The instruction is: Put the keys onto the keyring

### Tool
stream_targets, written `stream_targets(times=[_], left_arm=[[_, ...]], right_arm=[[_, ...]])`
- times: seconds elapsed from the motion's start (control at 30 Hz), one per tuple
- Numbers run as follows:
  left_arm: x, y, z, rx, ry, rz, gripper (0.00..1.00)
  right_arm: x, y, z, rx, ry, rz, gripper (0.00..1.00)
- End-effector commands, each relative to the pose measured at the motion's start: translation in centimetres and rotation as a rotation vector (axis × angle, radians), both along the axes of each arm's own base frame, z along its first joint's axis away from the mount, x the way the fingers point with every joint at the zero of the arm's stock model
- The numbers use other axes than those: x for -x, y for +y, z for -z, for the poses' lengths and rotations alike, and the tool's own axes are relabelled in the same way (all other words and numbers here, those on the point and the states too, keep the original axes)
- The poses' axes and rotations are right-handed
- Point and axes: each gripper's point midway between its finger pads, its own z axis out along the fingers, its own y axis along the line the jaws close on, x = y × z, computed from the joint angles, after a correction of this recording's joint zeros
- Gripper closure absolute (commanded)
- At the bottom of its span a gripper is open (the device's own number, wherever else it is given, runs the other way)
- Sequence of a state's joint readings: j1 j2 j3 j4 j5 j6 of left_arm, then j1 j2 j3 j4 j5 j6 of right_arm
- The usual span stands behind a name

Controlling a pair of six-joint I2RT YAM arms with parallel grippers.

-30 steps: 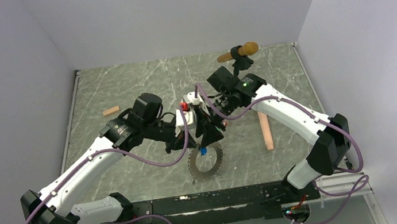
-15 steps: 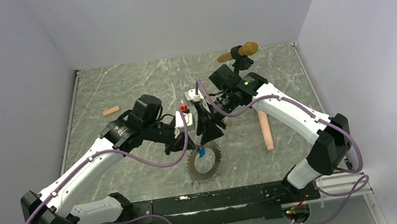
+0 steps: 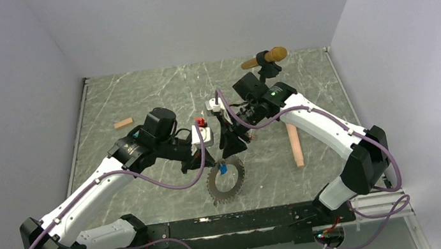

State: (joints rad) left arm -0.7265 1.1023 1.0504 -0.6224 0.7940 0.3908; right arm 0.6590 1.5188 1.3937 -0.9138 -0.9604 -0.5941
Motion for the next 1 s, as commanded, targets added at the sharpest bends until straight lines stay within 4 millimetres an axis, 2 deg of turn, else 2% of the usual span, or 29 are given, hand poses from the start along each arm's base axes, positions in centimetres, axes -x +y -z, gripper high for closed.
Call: stream_targets(times=[0.0,0.4,0.53,0.73,0.97], left_arm=[[0.1,-0.5,-2.1,0.092,-0.027,0.012,1.00],[-1.9,-0.8,-2.6,0.102,0.021,-0.145,1.00],[-2.6,-1.0,-2.8,0.116,0.043,-0.203,1.00],[-3.6,-0.8,-3.0,0.122,0.071,-0.294,1.00],[-4.7,-0.6,-3.6,0.146,0.089,-0.393,1.00]], right_arm=[[-0.3,-0.2,-3.2,-0.084,-0.045,-0.005,0.53],[0.8,-1.2,-5.6,-0.122,-0.100,-0.072,0.53],[0.6,-1.3,-5.1,-0.103,-0.100,-0.049,0.56],[-0.9,-1.2,-5.0,-0.063,-0.140,0.016,0.56],[-1.8,-0.5,-4.0,-0.023,-0.165,0.053,0.56]])
